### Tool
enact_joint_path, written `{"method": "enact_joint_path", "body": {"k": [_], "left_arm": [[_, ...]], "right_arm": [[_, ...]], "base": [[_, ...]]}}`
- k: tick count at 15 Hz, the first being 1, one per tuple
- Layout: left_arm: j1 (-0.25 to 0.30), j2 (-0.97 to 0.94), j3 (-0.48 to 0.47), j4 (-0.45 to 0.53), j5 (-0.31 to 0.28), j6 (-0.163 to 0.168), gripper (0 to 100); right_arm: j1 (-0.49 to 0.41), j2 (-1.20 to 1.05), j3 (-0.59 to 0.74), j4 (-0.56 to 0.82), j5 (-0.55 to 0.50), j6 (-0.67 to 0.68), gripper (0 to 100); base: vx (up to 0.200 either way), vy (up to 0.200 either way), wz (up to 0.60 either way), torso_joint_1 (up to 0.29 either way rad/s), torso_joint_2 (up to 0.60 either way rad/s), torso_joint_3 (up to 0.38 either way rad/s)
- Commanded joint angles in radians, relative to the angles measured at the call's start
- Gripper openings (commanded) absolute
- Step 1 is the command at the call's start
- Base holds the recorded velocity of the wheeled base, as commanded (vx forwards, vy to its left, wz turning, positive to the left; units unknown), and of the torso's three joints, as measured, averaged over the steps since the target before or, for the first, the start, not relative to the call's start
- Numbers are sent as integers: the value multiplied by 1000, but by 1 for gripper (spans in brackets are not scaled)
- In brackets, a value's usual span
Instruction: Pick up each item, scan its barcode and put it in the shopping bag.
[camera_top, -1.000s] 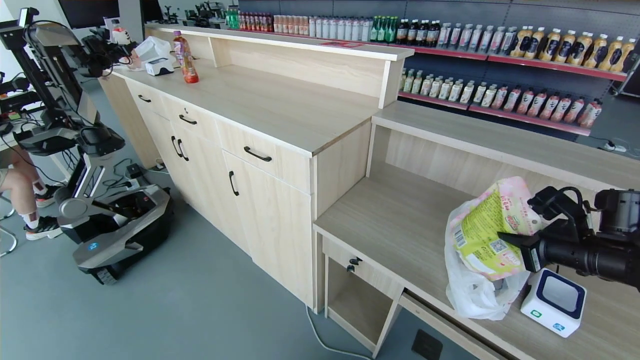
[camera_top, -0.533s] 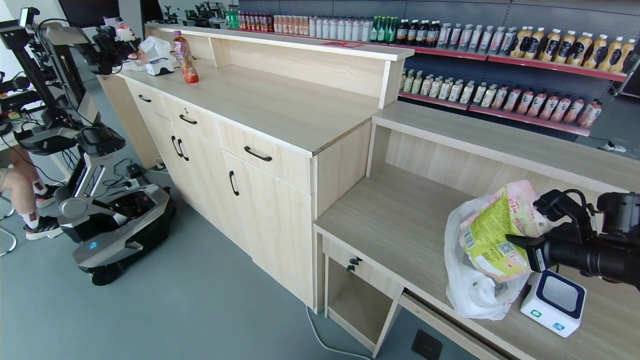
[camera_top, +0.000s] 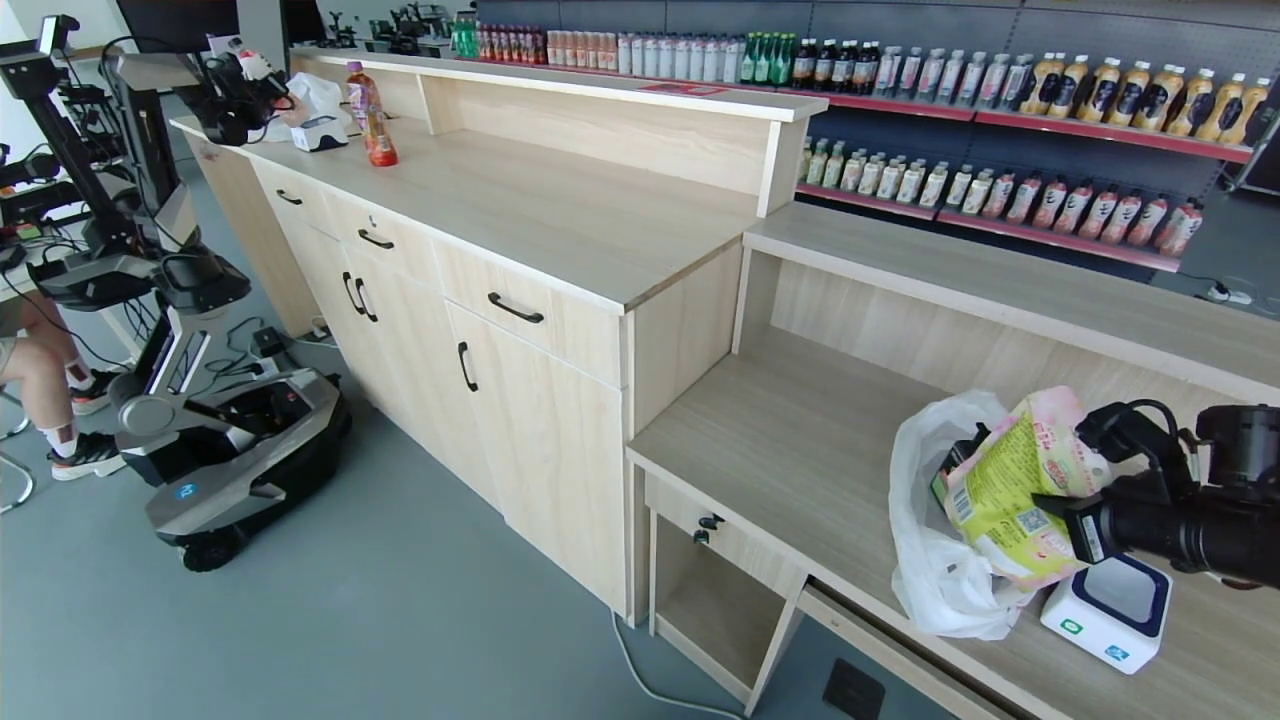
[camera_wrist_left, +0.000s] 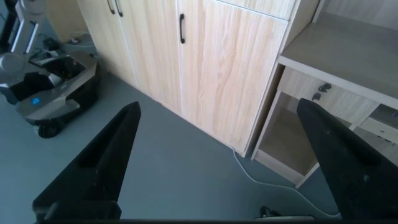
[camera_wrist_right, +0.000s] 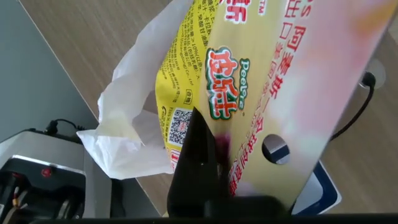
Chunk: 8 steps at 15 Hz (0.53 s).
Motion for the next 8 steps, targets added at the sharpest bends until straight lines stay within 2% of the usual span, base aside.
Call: {"method": "enact_joint_path", "body": {"k": [1, 8], "left_arm": [[0, 0, 0, 0, 0, 0, 100], [0, 0, 0, 0, 0, 0, 100]], "right_arm": [[-1, 35, 1, -2, -1, -1, 0], [20, 129, -39, -42, -3, 2, 0]], "base": [[0, 0, 0, 0, 0, 0], [0, 0, 0, 0, 0, 0]]}}
